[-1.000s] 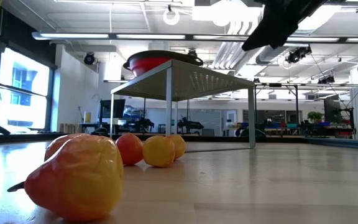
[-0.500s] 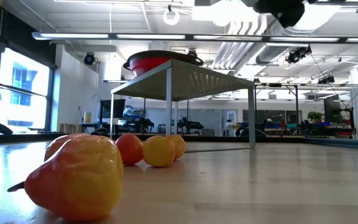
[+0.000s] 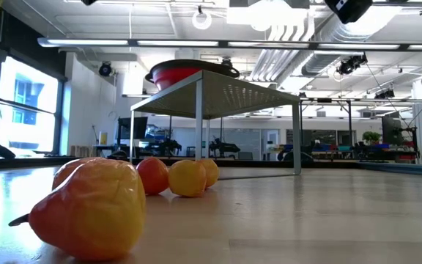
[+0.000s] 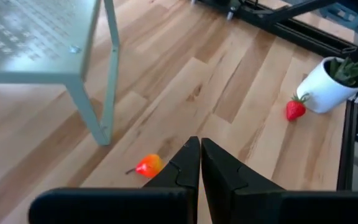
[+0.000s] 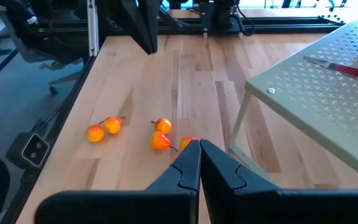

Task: Pick & Place Fruit
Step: Put the orange pear into the red strainer on the shelf

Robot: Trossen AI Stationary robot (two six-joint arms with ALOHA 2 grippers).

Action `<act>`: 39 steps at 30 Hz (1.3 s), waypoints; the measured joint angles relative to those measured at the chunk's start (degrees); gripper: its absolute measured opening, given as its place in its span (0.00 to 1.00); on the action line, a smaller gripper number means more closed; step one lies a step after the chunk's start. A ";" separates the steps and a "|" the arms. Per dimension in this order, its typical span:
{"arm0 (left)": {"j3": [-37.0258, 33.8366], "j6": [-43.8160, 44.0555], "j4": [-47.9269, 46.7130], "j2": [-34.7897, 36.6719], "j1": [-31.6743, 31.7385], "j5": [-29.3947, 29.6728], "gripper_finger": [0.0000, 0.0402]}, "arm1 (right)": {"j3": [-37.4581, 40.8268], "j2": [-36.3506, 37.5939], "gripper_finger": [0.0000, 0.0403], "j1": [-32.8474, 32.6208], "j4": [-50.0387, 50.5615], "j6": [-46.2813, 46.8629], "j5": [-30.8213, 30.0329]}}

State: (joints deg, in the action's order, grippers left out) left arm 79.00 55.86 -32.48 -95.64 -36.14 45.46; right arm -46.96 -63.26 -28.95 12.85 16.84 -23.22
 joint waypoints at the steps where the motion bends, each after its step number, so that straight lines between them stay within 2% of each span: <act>1: 0.00 0.19 0.46 -0.49 0.00 -0.26 0.03 | 0.00 0.00 0.01 -0.21 0.18 -0.04 0.00; 12: 0.00 2.52 1.47 -4.90 -0.02 -4.59 0.03 | 0.00 0.00 0.01 -0.68 0.72 -0.55 0.00; 39: 0.00 2.44 1.04 -5.02 0.09 -4.57 0.03 | 0.00 0.00 0.01 -0.68 1.96 -1.99 -0.02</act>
State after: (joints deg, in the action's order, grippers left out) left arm 79.00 58.30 -31.44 -100.66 -36.05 40.88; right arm -46.96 -63.26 -29.63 14.81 14.85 -23.24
